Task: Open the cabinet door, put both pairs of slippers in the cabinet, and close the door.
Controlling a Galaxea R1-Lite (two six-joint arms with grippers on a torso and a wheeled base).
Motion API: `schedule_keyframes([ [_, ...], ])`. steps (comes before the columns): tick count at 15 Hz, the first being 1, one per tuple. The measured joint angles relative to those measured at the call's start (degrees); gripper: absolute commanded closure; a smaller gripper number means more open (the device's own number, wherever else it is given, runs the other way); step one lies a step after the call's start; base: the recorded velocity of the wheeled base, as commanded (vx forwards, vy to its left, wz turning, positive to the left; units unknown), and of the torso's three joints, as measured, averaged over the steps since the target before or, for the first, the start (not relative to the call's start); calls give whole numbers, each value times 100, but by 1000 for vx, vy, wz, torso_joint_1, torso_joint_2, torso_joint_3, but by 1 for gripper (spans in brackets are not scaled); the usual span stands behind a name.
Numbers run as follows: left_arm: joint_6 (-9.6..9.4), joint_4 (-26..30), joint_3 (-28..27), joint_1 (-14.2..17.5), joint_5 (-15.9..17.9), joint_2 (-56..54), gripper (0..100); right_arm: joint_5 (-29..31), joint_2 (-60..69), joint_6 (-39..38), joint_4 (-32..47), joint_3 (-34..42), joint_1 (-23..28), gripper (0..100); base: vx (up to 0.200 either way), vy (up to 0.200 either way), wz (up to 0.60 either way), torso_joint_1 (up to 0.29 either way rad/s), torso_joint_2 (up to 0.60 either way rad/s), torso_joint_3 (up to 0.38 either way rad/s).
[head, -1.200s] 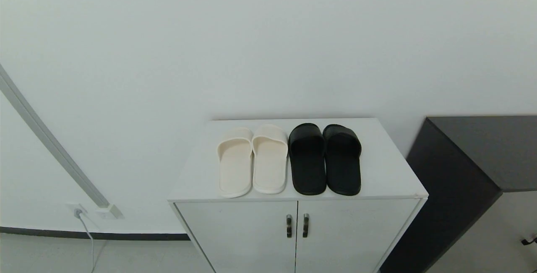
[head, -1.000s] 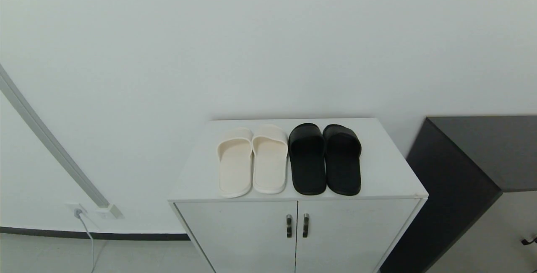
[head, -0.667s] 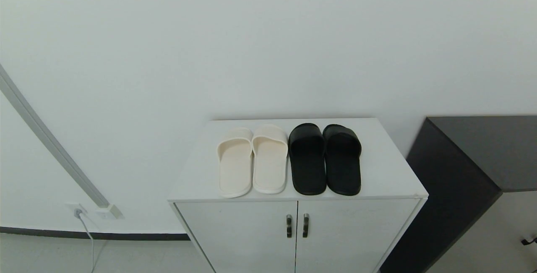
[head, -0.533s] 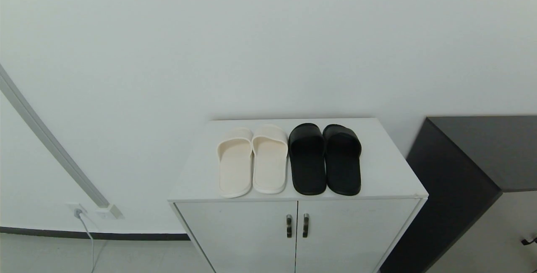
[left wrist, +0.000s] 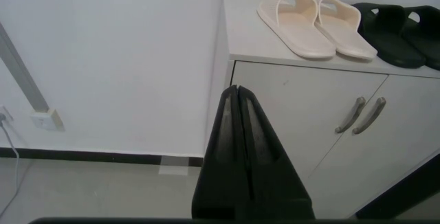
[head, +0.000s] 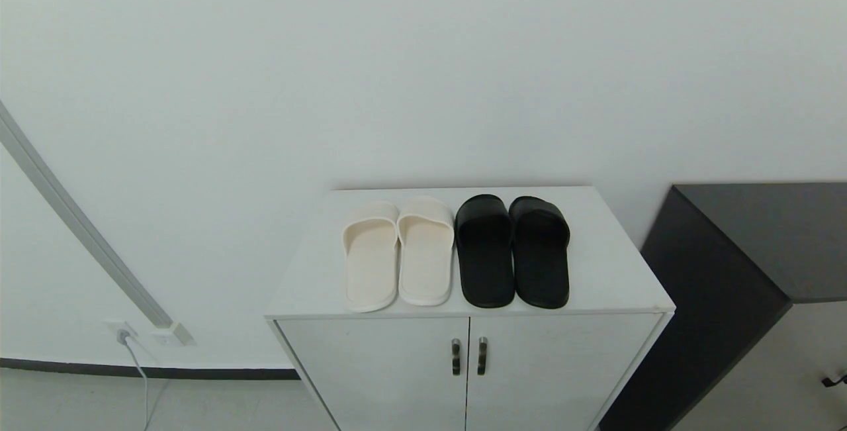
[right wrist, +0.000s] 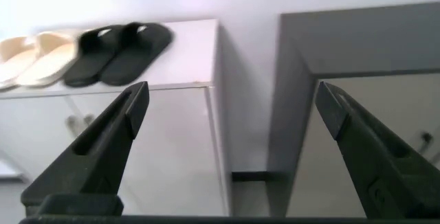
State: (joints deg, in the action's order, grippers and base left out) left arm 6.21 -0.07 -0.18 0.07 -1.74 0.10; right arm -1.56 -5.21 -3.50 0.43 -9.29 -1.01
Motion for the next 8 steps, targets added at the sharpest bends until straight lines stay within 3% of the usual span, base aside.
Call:
schedule_keyframes([
  [4, -2, 2, 0, 0, 7, 0, 100, -653, -1106, -49, -187, -243, -151, 0, 0, 0, 0, 0, 0, 0],
  [8, -7, 2, 0, 0, 2, 0, 100, -891, -2894, -148, -1545, -501, -300, 0, 0, 0, 0, 0, 0, 0],
])
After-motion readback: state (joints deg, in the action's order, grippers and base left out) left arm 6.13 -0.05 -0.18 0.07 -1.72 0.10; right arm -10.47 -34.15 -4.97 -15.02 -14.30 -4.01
